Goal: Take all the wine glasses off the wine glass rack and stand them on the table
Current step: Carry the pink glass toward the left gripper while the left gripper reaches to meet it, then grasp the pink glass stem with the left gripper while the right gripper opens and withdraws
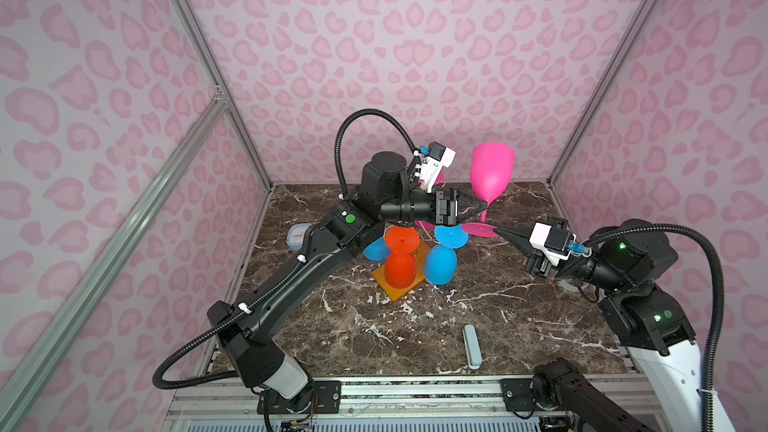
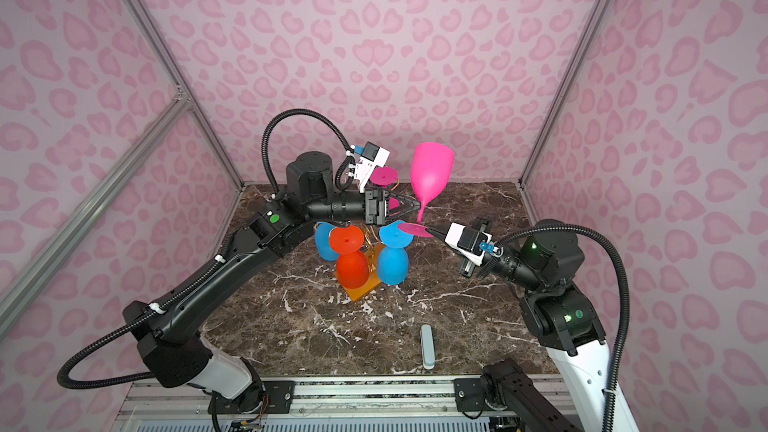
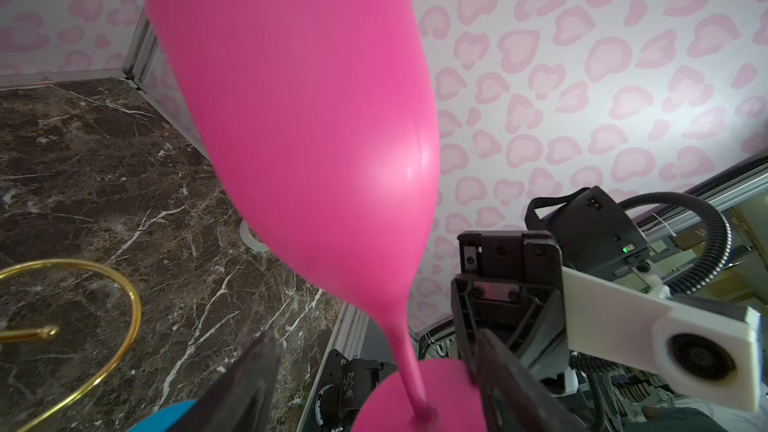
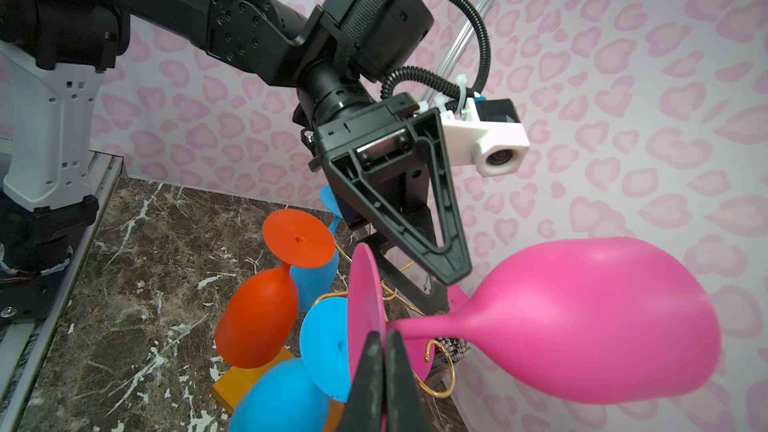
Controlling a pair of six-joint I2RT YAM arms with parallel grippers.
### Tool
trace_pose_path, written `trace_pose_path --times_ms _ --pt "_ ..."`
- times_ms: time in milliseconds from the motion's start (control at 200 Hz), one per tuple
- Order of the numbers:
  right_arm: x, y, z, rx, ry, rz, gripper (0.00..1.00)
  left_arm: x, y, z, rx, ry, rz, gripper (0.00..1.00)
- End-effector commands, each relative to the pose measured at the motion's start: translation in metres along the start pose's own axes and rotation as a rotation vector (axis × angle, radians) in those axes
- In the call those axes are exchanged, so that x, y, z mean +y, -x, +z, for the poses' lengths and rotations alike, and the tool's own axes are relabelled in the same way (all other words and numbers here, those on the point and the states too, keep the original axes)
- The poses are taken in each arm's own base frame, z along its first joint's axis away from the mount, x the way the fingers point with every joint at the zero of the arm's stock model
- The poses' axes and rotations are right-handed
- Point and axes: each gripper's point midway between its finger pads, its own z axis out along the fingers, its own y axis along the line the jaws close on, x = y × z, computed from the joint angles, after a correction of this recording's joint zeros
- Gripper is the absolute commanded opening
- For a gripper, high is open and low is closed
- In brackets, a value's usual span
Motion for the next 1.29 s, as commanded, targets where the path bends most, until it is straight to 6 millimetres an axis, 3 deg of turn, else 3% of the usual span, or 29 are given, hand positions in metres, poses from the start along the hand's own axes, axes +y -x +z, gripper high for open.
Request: trace_pose_path --times_ms 0,180,320,650,820,1030,1275,1290 --pt "-0.001 0.001 0.002 0.0 -0.015 -0.039 0.0 -0.014 0.006 0.004 -0.009 -0.073 0.008 0.71" --pt "0.003 0.0 0.003 0.017 -0.023 -0.08 0.0 -0.013 0.005 0.009 0.0 -0.093 -0.005 0.61" --pt "0.004 -0.002 0.005 0.027 -0.024 -0.092 0.0 -0.013 0.003 0.009 0.007 -0.099 -0.017 0.6" --pt "0.008 -0.004 0.006 0.044 -0.005 -0.113 0.0 -0.01 -0.008 0.011 0.051 -0.112 -0.032 0.47" --pt "0.009 -0.004 0.004 0.055 0.0 -0.125 0.0 -0.009 -0.011 0.014 0.067 -0.122 -0.042 0.31" --pt "0.01 -0.004 0.004 0.059 0.006 -0.129 0.0 -0.008 -0.011 0.016 0.072 -0.125 -0.052 0.23" --pt "0.01 -0.004 0.004 0.065 -0.005 -0.14 0.0 -0.01 -0.007 0.017 0.061 -0.137 -0.07 0.04" --pt "0.009 -0.004 0.004 0.064 -0.012 -0.139 0.04 -0.01 -0.007 0.017 0.06 -0.137 -0.073 0.04"
